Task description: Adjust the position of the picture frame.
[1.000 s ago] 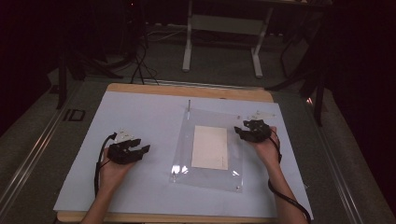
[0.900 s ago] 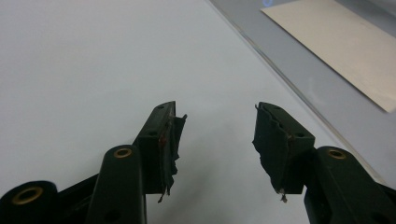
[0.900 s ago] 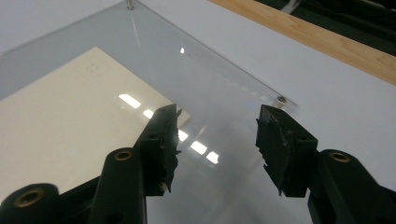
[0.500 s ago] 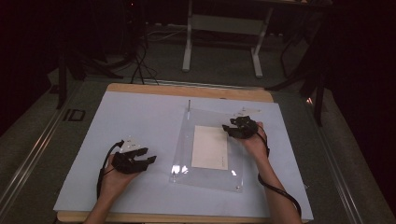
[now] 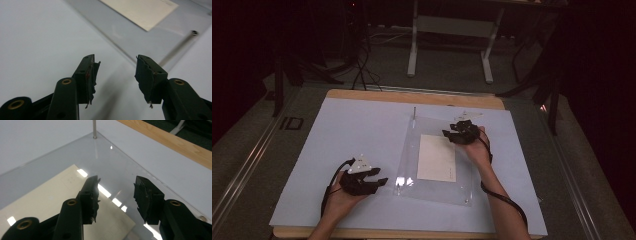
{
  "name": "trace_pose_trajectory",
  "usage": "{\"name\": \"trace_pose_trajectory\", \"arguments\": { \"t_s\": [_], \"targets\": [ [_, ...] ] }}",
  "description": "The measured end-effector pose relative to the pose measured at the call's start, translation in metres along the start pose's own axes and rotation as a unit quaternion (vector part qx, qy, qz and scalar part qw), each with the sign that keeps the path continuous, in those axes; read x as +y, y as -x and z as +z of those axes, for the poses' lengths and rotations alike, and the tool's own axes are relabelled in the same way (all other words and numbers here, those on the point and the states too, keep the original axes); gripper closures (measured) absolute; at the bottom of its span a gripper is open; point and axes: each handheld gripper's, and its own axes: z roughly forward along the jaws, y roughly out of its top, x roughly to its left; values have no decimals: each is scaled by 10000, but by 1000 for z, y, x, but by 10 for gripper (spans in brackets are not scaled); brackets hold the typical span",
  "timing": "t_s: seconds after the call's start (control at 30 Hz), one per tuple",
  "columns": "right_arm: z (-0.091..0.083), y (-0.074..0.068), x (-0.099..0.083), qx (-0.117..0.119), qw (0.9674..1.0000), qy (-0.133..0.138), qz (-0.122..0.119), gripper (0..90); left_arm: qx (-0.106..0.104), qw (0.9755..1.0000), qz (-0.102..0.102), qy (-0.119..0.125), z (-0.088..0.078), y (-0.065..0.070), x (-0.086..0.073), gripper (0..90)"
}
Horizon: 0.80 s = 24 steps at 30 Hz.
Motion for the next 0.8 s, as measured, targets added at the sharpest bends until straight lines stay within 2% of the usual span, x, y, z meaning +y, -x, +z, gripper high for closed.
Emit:
{"name": "trace_pose_trajectory", "arguments": {
  "t_s": [0.03,0.07,0.23,0.27,0.3,0.37,0.57,0.67,0.73,0.77,0.8],
  "targets": [
    [2,-1,1,14,10000,-1,15,540,0,10000,0,0,0,0,0,502],
    [3,-1,1,16,10000,-15,6,540,-123,9999,34,-23,2,5,-1,503],
    [6,-4,2,42,10000,-33,-23,538,-188,9997,136,-106,4,12,-3,522],
    [7,-4,3,50,10000,-37,-35,538,-302,9991,272,-147,5,15,-3,522],
    [8,-5,5,54,10000,-42,-54,537,-351,9988,320,-141,5,17,-3,573],
    [8,-5,6,52,10000,-32,-61,537,-438,9984,338,-130,7,20,-2,602],
    [11,-5,10,84,10000,-1,-6,541,-571,9970,508,-113,19,30,7,639],
    [13,-7,13,105,9999,-1,-50,542,-575,9966,560,-158,25,32,8,688],
    [16,-8,15,114,9999,-7,-80,546,-614,9964,567,-162,28,32,10,763],
    [17,-9,16,120,9999,-3,-76,548,-681,9957,609,-149,28,33,11,806],
    [18,-10,17,125,9999,-5,-80,548,-616,9954,712,-160,29,35,11,830]
  ]
}}
